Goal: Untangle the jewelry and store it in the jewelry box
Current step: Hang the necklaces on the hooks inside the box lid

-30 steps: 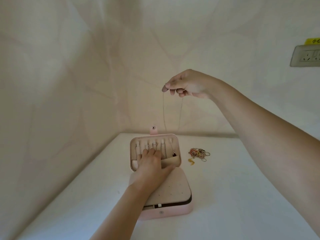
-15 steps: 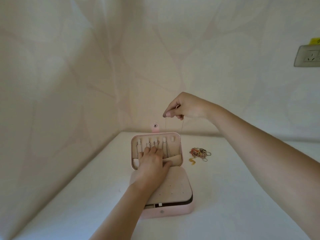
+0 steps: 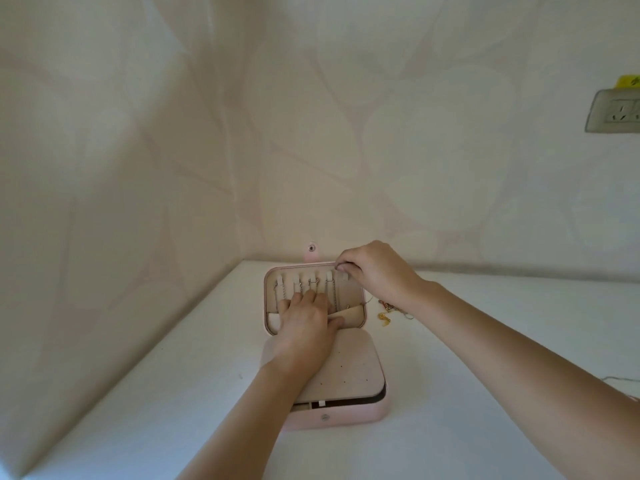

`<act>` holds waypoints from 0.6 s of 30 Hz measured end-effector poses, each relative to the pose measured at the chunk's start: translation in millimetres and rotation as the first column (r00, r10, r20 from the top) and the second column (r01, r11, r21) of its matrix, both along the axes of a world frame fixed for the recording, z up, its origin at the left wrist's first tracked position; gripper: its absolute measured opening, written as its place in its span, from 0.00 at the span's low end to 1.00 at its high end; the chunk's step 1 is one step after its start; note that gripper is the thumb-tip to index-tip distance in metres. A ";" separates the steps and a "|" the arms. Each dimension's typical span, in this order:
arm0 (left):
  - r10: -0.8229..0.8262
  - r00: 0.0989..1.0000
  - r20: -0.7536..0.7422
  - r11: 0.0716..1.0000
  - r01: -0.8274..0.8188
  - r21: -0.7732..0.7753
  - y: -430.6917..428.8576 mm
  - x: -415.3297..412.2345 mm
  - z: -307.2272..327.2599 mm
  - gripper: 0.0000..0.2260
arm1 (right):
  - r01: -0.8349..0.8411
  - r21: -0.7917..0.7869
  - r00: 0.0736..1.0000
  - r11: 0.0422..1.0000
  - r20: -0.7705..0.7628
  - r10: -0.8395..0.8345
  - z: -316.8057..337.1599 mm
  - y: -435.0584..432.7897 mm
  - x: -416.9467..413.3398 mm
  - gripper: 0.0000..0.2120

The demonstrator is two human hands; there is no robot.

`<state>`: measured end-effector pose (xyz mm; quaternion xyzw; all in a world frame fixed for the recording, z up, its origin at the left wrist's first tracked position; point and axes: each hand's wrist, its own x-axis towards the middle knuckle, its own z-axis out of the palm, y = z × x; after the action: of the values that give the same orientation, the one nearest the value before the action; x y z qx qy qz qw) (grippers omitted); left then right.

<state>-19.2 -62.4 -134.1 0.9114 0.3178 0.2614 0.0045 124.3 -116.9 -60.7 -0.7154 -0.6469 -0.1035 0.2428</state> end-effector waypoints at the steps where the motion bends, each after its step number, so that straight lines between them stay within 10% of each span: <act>1: 0.001 1.000 -0.001 1.000 -0.001 0.007 0.1 0.1 -0.4 0.13 | 0.004 0.024 0.999 1.000 -0.042 -0.003 1.4 0.4 -1.2 0.09; 8: -0.008 1.000 0.027 1.000 0.009 -0.011 2.3 3.7 -1.6 0.12 | -0.039 -0.028 0.975 0.999 -0.218 0.032 16.2 -1.2 1.9 0.08; 18: -0.028 0.999 0.027 0.999 0.028 -0.018 3.0 3.2 -0.7 0.11 | -0.118 0.086 0.990 0.989 -0.065 0.124 15.4 -0.7 3.8 0.07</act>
<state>-15.9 -59.4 -134.7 0.9121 0.3075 0.2704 0.0210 128.1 -117.6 -45.3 -0.6675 -0.6754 -0.0898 0.3004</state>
